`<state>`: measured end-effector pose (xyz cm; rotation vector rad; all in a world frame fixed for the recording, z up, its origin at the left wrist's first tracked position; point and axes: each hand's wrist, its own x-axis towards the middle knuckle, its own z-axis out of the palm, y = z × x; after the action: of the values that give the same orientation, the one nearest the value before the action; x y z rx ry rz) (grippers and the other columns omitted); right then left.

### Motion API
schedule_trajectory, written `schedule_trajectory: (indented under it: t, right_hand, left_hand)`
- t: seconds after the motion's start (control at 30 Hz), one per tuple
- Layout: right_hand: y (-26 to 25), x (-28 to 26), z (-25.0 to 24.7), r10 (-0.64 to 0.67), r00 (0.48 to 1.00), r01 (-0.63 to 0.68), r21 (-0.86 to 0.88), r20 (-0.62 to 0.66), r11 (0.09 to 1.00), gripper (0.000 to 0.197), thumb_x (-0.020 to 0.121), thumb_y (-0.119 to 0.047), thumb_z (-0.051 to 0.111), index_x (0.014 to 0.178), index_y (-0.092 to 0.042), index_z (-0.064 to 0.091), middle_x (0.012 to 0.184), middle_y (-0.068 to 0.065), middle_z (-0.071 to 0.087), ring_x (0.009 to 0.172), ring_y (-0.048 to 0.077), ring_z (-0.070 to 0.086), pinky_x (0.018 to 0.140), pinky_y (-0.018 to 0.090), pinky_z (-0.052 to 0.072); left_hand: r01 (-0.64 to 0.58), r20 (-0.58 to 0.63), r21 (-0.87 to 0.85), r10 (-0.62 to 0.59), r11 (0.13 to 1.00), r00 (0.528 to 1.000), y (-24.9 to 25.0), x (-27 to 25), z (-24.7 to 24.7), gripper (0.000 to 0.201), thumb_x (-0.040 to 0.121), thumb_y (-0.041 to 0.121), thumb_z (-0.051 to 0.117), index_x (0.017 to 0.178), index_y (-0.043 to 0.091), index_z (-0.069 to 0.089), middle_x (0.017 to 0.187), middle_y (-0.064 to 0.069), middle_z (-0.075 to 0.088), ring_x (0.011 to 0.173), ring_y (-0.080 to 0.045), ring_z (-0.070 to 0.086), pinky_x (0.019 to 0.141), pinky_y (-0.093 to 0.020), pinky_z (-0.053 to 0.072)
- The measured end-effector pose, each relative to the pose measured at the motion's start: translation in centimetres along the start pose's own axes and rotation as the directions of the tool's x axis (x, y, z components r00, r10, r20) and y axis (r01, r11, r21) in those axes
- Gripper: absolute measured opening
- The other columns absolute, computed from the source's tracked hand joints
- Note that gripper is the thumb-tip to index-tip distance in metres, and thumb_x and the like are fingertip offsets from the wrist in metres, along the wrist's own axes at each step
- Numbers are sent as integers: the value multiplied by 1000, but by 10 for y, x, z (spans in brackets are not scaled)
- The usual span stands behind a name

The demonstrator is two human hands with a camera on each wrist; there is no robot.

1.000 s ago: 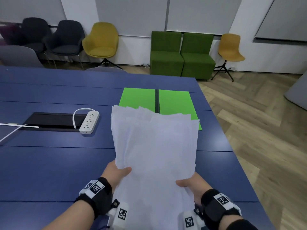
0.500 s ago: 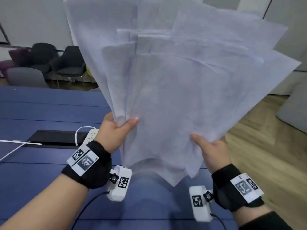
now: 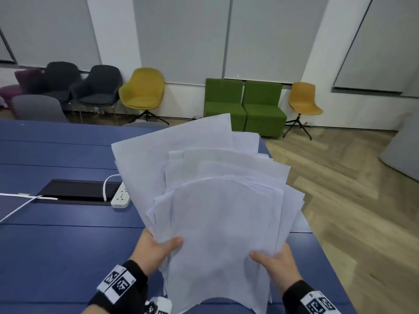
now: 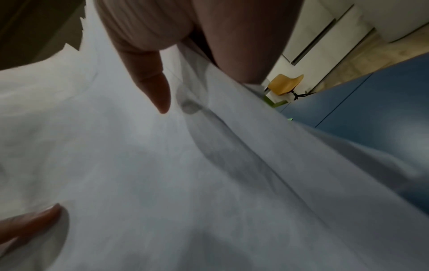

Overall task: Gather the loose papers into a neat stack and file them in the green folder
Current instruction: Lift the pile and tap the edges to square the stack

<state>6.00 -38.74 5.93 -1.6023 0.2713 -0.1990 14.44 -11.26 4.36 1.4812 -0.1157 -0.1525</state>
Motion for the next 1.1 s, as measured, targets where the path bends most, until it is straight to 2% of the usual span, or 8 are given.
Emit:
schedule_trajectory:
  t: [0.07,0.17,0.27,0.37,0.53,0.8,0.93,1.1]
  right_hand:
    - [-1,0,0,-5,1000,5,-1,8,1000,36,70,27,61,78,-7,70,71,-4,76,67,6,70,57,15,52]
    - [-7,4,-2,-49,998,51,40,-39,998,38,70,27,60,78,-9,68,72,-8,76,68,4,70,58,13,52]
    - [-17,10,-11,-100,993,108,156,-55,982,43,68,32,58,87,-6,66,75,-6,77,70,4,71,61,15,54]
    - [-14,9,-22,-89,996,83,208,20,975,45,63,35,60,89,-2,64,74,0,76,69,10,70,61,19,55]
    - [4,4,-15,30,988,-43,83,153,996,43,49,7,66,91,-4,67,81,4,75,79,15,70,65,23,54]
    - [-4,9,-28,7,989,-24,115,147,993,45,61,28,65,78,-12,75,81,9,75,79,21,70,73,34,55]
    - [3,6,-25,62,980,-70,38,187,997,38,51,16,67,84,-4,68,80,6,76,79,20,70,70,30,55]
    - [-14,12,-17,-32,995,16,151,98,988,41,57,27,67,86,-1,63,70,2,74,67,10,70,59,18,54]
  left_hand:
    - [-38,9,35,37,999,999,7,1,6,27,57,11,79,78,28,78,81,9,78,80,-9,74,68,-21,57]
    - [-108,12,80,107,991,994,19,6,14,41,72,1,74,73,41,76,75,15,76,73,-2,72,62,-14,55]
    - [-185,34,17,185,983,982,42,9,14,33,60,3,78,86,23,76,85,10,78,81,-5,73,69,-17,56]
    - [-181,120,4,179,984,977,40,11,0,66,44,10,93,104,11,65,94,5,78,90,-10,72,72,-18,56]
    - [19,110,-45,-14,999,994,8,6,2,105,19,44,96,110,4,62,95,-2,78,88,-15,73,68,-23,58]
    - [-30,204,-30,36,999,978,19,11,-6,67,31,38,96,88,10,77,92,-13,77,85,-26,74,70,-29,58]
    - [26,213,-27,-19,999,977,12,3,-2,82,26,38,96,96,4,72,94,-13,77,89,-26,73,69,-26,58]
    - [-34,147,-23,37,999,988,28,8,8,100,22,45,94,106,0,66,96,-7,77,88,-17,73,68,-19,56]
